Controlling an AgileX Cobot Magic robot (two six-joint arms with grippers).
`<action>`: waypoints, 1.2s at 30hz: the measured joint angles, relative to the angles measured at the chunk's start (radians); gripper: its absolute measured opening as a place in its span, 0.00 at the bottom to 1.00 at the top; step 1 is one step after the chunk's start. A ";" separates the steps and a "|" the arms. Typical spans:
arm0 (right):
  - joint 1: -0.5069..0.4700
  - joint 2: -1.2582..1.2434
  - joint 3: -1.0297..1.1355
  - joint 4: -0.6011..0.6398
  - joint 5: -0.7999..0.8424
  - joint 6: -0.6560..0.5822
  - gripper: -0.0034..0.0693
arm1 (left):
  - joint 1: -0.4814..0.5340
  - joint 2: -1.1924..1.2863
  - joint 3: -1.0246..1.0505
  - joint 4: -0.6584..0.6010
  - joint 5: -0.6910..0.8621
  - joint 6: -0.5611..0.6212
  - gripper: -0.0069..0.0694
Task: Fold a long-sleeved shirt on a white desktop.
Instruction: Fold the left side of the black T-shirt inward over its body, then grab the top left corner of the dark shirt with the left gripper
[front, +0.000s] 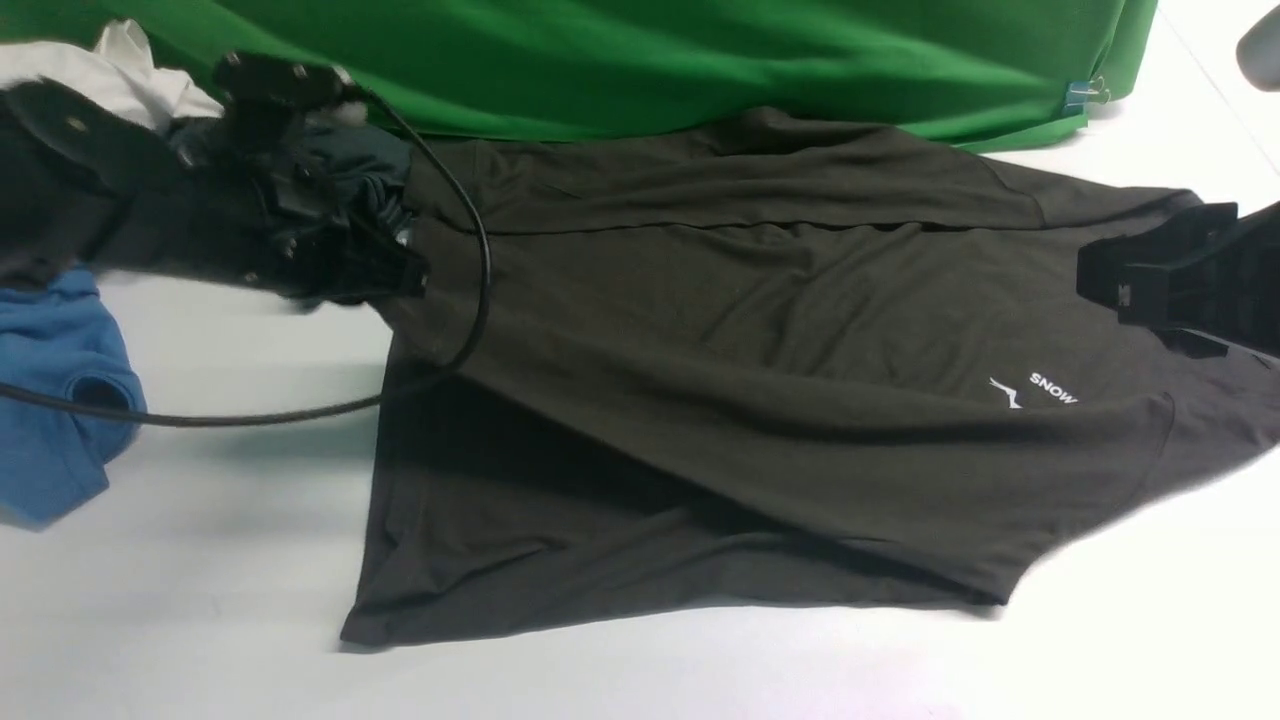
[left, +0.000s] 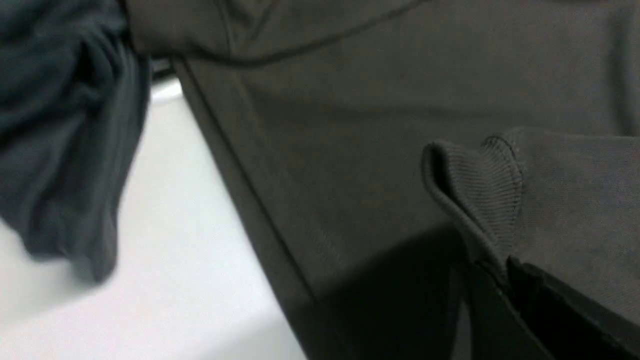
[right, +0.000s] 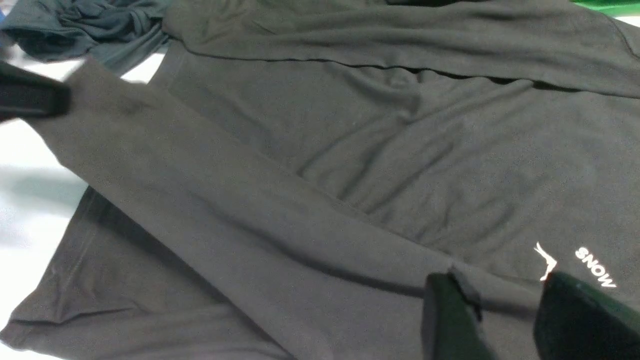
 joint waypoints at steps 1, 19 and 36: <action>0.000 0.000 0.000 0.000 0.000 0.000 0.38 | 0.000 0.026 0.000 0.005 0.000 -0.022 0.15; 0.000 0.009 0.000 0.051 -0.004 -0.157 0.67 | 0.007 0.145 -0.183 0.417 -0.035 -0.890 0.85; 0.030 0.115 -0.060 0.150 -0.040 -0.260 0.69 | 0.035 0.571 -0.815 0.225 0.244 -1.069 0.83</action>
